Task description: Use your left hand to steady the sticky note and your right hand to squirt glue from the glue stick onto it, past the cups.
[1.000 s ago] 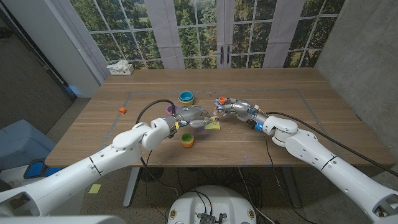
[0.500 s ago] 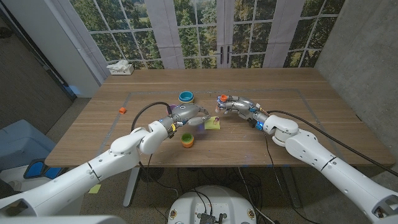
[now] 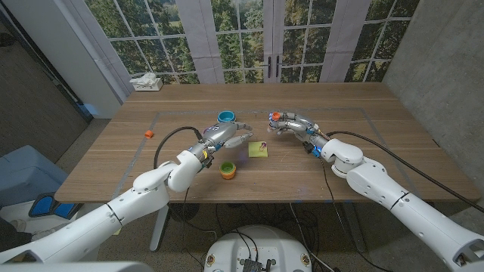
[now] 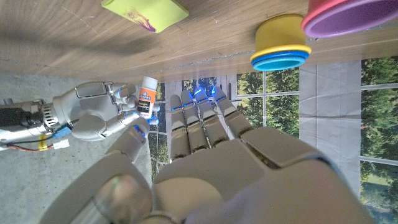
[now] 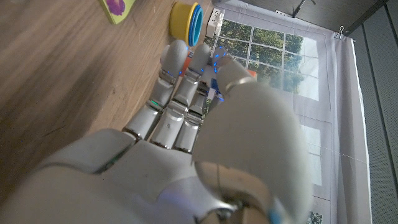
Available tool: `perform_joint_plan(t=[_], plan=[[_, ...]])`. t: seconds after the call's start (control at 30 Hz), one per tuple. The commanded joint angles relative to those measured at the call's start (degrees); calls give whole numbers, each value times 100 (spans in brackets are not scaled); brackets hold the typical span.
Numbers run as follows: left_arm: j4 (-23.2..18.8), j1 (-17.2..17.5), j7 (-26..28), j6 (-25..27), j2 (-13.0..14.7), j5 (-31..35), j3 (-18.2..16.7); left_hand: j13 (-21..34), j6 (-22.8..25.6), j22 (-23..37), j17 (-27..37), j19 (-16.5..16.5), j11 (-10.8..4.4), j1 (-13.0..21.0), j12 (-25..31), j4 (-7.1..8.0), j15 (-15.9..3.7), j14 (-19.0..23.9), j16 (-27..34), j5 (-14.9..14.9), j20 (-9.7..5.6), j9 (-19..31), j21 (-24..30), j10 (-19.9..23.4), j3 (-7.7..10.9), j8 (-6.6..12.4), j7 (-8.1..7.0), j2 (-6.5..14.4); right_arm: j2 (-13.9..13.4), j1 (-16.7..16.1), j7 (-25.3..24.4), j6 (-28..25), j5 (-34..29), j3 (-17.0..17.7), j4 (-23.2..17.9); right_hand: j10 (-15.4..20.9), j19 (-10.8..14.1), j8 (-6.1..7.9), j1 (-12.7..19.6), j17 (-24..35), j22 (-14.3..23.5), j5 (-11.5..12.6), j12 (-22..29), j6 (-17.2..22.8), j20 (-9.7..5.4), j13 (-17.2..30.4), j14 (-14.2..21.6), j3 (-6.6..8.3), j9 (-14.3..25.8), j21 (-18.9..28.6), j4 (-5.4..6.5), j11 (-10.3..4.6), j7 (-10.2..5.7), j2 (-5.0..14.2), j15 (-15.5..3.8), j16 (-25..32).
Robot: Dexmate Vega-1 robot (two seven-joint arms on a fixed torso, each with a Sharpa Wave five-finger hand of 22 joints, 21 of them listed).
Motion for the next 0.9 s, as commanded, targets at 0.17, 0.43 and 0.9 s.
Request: perform_joint_plan(t=[0.17, 0.43, 0.9], plan=[[305, 322, 457, -476, -424, -1544, -438, 23, -383, 20, 15, 80, -39, 58, -182, -79, -28, -30, 32, 7, 37, -57, 72, -434, -15, -181, -174, 240, 15, -71, -837, 270, -1090, -48, -79, 335, 87, -11, -43, 23, 25, 20, 17, 538, -565, 25, -26, 31, 11, -9, 24, 300, 443, 103, -288, 19], [438, 367, 368, -659, -538, -2174, -564, -72, -766, 21, -115, 71, -116, 68, -441, -179, 4, -442, -251, 0, 51, -180, 91, -1064, 73, -355, -418, 204, 24, -112, -1220, 292, -1609, -51, -123, 337, 101, -20, -55, 28, 27, 16, 18, 546, -568, 30, -35, 24, 1, -10, 39, 292, 431, 105, -270, 17], [755, 236, -301, -1072, -637, -3315, -611, -342, -1206, -49, -338, -411, -445, -87, -568, -239, -153, -1455, -621, -62, -174, -340, -133, -1889, 50, -420, -834, 150, 74, -134, -1958, 206, -2747, -136, -156, 318, 107, -39, -55, 35, 25, 10, 8, 555, -570, 31, -53, 21, -16, -28, 42, 260, 403, 103, -283, 11]])
